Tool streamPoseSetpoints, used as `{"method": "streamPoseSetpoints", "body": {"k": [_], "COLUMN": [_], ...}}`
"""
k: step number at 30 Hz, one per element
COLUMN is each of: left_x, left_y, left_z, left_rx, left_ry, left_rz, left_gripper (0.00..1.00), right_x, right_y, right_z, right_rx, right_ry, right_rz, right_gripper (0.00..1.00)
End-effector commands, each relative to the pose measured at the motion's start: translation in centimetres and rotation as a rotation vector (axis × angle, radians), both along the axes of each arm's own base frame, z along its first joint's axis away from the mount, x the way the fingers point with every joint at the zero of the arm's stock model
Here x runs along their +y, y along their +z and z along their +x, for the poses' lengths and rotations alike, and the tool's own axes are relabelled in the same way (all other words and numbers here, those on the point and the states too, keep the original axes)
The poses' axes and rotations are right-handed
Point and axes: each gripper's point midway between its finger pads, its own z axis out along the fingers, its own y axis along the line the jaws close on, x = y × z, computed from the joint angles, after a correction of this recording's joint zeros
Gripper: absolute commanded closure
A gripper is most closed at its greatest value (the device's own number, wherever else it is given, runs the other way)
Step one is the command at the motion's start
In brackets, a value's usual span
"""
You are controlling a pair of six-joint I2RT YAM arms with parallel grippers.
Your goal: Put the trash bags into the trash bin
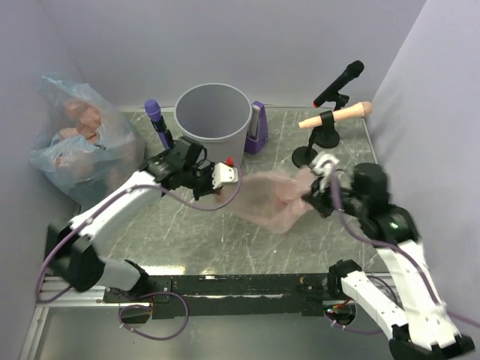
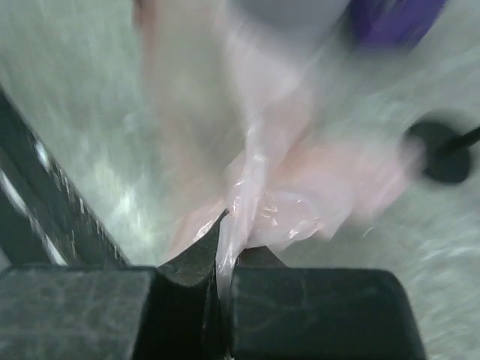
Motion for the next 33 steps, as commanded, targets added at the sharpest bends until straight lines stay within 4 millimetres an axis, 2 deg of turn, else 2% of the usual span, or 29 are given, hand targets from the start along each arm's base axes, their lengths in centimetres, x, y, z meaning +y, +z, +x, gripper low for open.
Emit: {"method": "streamPoseSetpoints", "body": {"k": [1,3,5,6,7,8,9,10,11,12,13,14,15,17,18,19,20,21,22,23,24,25,26,27,28,29,30,31,33], "left_x": [-2.8,-3.7,-4.5,-4.8,-5.0,-4.9,-4.5,-3.4,-1.8,0.4,2.0,2.6,2.8,1.2,0.7,-0.3,-1.3,-2.2,-3.4,-4.2,-4.4,-3.4,-1.3,1.6,3.2,3.7,3.6,2.9,1.4], "left_y": [14.9,17.0,21.6,24.9,29.5,33.6,38.3,43.4,48.0,53.0,55.6,56.3,56.7,54.7,53.3,50.5,47.1,43.0,37.5,30.9,23.3,15.5,8.6,3.2,1.0,0.6,1.5,2.9,6.2], "left_z": [1.3,3.6,6.9,8.5,9.6,10.7,11.2,10.7,9.2,7.0,4.9,3.4,2.2,2.1,2.8,4.2,5.6,6.9,7.8,8.1,7.3,5.4,3.0,0.6,-0.5,-1.0,-1.1,-1.3,-1.9], "left_rx": [-0.279,-0.261,-0.291,-0.336,-0.413,-0.492,-0.582,-0.686,-0.796,-0.954,-1.063,-1.136,-1.199,-1.209,-1.174,-1.1,-1.022,-0.943,-0.861,-0.761,-0.676,-0.58,-0.48,-0.396,-0.353,-0.333,-0.333,-0.346,-0.359], "left_ry": [0.04,0.099,0.205,0.254,0.289,0.322,0.36,0.383,0.395,0.392,0.372,0.344,0.306,0.236,0.243,0.258,0.269,0.269,0.235,0.177,0.065,-0.087,-0.226,-0.335,-0.345,-0.305,-0.254,-0.235,-0.188], "left_rz": [-0.365,-0.369,-0.432,-0.484,-0.562,-0.641,-0.741,-0.865,-0.978,-1.129,-1.232,-1.272,-1.284,-1.185,-1.141,-1.089,-1.013,-0.914,-0.782,-0.616,-0.421,-0.199,-0.005,0.173,0.245,0.242,0.201,0.134,-0.02], "left_gripper": [0.99,0.99,0.99,0.99,0.99,0.99,0.99,0.99,0.99,0.99,0.99,0.99,0.99,0.99,0.99,0.99,0.99,0.99,0.99,0.99,0.99,0.99,0.99,0.99,0.99,0.99,0.99,0.99,0.99], "right_x": [0.4,-0.4,-1.7,-2.2,-2.4,-2.5,-2.5,-2.5,-2.5,-2.6,-2.5,-2.3,-1.9,-1.4,-1.3,-1.8,-2.1,-2.0,-2.4,-2.8,-2.5,-1.5,-0.5,-0.1,0.3,-0.3,-0.4,-0.5,-0.7], "right_y": [9.9,12.7,17.5,20.6,24.5,29.4,35.3,39.9,43.4,46.5,48.3,49.4,49.4,47.1,44.9,42.9,39.6,35.4,30.9,25.0,17.6,8.2,1.1,-3.7,-5.3,-5.0,-3.3,-1.1,2.9], "right_z": [4.3,8.3,13.0,14.7,16.1,16.3,15.7,14.3,12.5,10.2,8.3,6.4,5.3,5.7,6.9,7.7,9.2,10.8,11.8,12.5,12.7,10.7,6.4,0.1,-5.1,-7.5,-6.7,-4.7,-3.0], "right_rx": [-0.189,-0.25,-0.374,-0.457,-0.56,-0.695,-0.865,-1.021,-1.159,-1.31,-1.429,-1.524,-1.585,-1.585,-1.528,-1.459,-1.357,-1.252,-1.134,-0.992,-0.806,-0.526,-0.26,-0.004,0.121,0.115,0.013,-0.156,-0.359], "right_ry": [-0.149,-0.253,-0.382,-0.417,-0.434,-0.43,-0.417,-0.391,-0.365,-0.339,-0.316,-0.292,-0.273,-0.272,-0.29,-0.329,-0.366,-0.375,-0.393,-0.402,-0.326,-0.163,0.036,0.237,0.403,0.462,0.381,0.325,0.258], "right_rz": [0.149,0.13,0.109,0.111,0.121,0.154,0.21,0.253,0.288,0.32,0.325,0.325,0.294,0.222,0.202,0.194,0.166,0.122,0.071,0.001,-0.125,-0.245,-0.284,-0.277,-0.216,-0.214,-0.192,-0.196,-0.178], "right_gripper": [1.0,1.0,1.0,1.0,1.0,1.0,1.0,1.0,1.0,1.0,1.0,1.0,1.0,1.0,1.0,1.0,1.0,1.0,1.0,1.0,1.0,1.0,1.0,1.0,1.0,1.0,1.0,1.0,1.0]}}
